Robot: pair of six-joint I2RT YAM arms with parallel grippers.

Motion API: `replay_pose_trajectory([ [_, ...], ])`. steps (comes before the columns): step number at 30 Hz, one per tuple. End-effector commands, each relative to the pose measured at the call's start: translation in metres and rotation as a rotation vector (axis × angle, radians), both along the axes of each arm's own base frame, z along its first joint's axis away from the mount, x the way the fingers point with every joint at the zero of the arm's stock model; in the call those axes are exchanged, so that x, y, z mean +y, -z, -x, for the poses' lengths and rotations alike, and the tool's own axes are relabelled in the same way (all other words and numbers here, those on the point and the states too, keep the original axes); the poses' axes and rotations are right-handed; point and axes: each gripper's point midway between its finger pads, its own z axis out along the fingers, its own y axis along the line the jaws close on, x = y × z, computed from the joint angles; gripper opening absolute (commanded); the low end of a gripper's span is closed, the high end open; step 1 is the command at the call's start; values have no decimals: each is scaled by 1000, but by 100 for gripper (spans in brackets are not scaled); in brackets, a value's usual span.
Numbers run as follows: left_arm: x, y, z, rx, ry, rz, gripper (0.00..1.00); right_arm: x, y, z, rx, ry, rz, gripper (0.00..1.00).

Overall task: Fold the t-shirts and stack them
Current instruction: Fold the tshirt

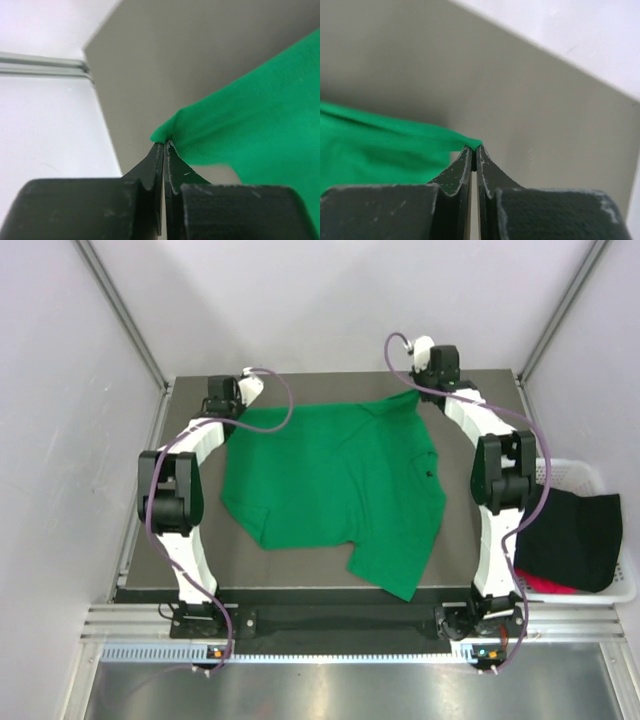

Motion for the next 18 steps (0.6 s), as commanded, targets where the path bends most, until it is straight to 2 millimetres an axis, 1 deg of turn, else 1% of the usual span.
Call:
replay_pose_trajectory([
  [1,-9,-32,21,-25,21,66,0,13,-47,28,-58,-36,-22,0],
  [3,-14,-35,30,-12,33,95,0,17,-48,40,-38,-47,-31,0],
  [4,-15,-41,38,-18,38,108,0,15,-49,50,-25,-47,-28,0],
  [8,-21,-48,55,-19,69,129,0,16,-51,72,-8,-56,-24,0],
  [12,-21,-49,72,-4,79,126,0,12,-54,87,5,-60,-16,0],
  [13,-20,-48,79,2,80,125,0,11,-54,94,10,-61,-13,0],
  [15,-20,-48,85,5,81,127,0,9,-59,100,5,-62,-9,0],
  [16,-21,-44,92,16,85,127,0,8,-61,106,6,-61,-11,0],
  [18,-21,-40,99,27,85,129,0,6,-61,113,15,-60,-11,0],
])
